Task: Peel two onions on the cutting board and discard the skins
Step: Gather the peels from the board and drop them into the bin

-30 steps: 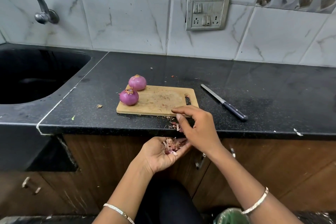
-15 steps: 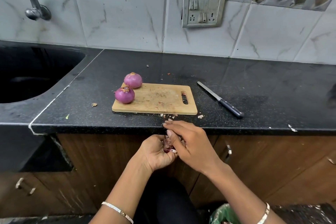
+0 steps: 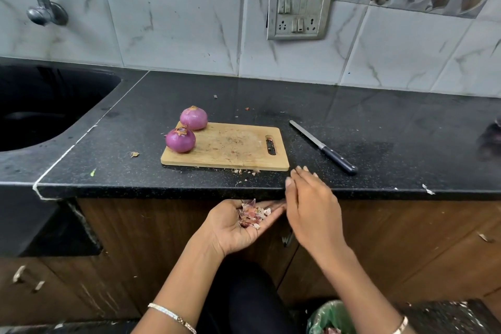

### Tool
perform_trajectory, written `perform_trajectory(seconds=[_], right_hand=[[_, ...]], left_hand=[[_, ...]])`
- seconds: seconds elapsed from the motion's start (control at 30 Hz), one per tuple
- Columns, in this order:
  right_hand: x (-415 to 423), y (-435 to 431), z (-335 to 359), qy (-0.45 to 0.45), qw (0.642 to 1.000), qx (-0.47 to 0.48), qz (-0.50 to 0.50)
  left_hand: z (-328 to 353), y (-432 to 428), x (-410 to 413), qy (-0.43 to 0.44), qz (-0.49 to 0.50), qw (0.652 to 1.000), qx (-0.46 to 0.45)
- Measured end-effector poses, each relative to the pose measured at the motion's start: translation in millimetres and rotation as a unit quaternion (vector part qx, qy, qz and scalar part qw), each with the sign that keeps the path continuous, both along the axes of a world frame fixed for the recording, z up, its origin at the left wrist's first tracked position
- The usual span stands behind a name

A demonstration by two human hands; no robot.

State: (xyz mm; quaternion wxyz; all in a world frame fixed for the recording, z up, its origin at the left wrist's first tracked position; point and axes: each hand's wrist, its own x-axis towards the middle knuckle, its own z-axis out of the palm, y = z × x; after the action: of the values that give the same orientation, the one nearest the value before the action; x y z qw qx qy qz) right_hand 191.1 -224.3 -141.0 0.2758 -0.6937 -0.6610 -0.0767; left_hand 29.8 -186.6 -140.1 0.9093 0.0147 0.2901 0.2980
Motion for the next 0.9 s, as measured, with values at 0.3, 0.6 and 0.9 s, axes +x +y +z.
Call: perform_trajectory(seconds=[0.3,0.6,0.9], right_hand=[[-51.0,-4.7,7.5,0.105,0.985,0.09,0.107],[-71.6,32.0,11.9,-0.004,0.988,0.032,0.151],[-67.0,35.1,19.0,-0.027,0.991,0.018,0.127]], left_hand=[[-9.5,5.3,-1.6,-0.029,0.0,0.999,0.019],[-27.0,10.6,-9.6,0.007,0.003,1.0,0.001],[-17.3,4.7,-10.7,0.009,0.032,0.999,0.016]])
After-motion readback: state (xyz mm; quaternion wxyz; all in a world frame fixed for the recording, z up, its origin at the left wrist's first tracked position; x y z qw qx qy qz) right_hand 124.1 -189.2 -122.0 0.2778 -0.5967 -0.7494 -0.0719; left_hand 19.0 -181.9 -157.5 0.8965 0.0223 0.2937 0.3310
